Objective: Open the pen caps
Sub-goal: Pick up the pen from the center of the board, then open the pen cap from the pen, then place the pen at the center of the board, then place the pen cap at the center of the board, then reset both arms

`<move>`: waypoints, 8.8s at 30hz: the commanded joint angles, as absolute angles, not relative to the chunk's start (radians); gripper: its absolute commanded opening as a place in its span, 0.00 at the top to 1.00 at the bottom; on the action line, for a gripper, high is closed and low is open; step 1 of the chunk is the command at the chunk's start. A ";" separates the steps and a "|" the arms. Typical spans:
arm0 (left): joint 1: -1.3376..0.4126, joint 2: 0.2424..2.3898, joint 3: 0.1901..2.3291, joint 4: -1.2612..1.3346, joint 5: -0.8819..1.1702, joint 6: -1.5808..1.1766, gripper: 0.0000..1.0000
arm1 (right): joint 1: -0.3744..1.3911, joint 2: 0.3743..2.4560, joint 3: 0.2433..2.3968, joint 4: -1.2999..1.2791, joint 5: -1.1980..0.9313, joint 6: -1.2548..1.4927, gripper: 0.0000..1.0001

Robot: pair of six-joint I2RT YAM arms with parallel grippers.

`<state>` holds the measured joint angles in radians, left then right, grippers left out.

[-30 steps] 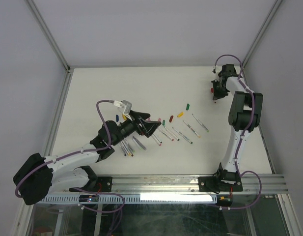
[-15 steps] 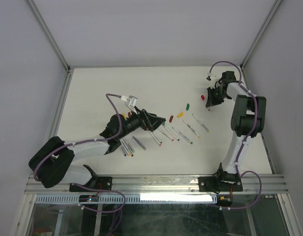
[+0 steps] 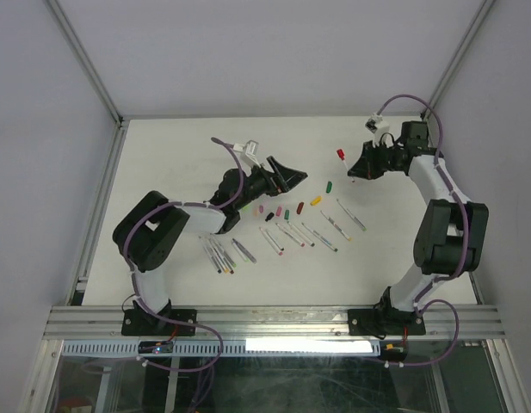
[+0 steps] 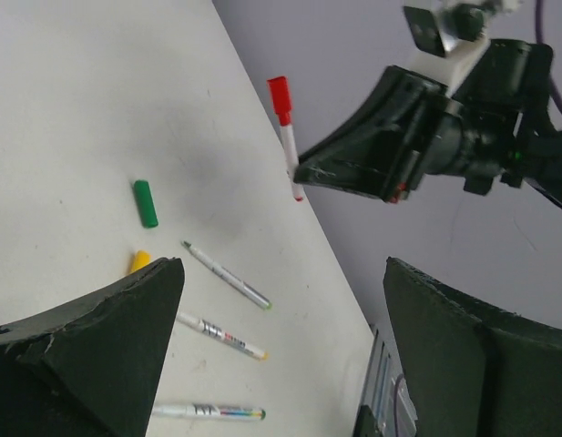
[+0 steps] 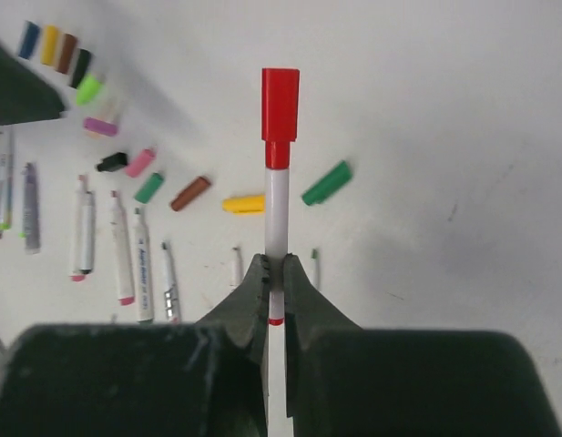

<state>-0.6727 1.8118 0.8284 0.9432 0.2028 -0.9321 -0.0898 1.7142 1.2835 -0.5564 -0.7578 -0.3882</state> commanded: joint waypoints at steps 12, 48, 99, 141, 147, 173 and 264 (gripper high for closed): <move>-0.678 2.060 1.143 1.124 0.106 -1.087 0.07 | 0.003 1.572 1.236 -0.485 -1.055 -0.348 1.00; -0.715 2.076 1.126 1.210 0.166 -1.108 1.00 | 0.086 1.587 1.232 -0.472 -0.994 -0.276 0.37; -0.397 1.732 0.866 1.025 0.197 -1.126 1.00 | 0.006 1.675 1.248 -0.692 -0.428 -0.453 0.90; -0.837 2.307 1.727 0.129 -0.083 -0.831 1.00 | -0.059 1.830 1.261 -0.711 -0.382 -0.474 0.56; -0.843 2.394 1.875 0.093 -0.069 -0.777 1.00 | -0.067 1.828 1.260 -0.705 -0.395 -0.471 0.56; -0.844 2.661 2.218 0.054 -0.054 -0.713 0.81 | -0.136 1.789 1.252 -0.692 -0.469 -0.457 0.55; -0.491 0.999 1.642 -0.546 -0.006 -0.251 0.01 | -0.215 1.147 1.804 -0.618 -0.662 0.038 0.01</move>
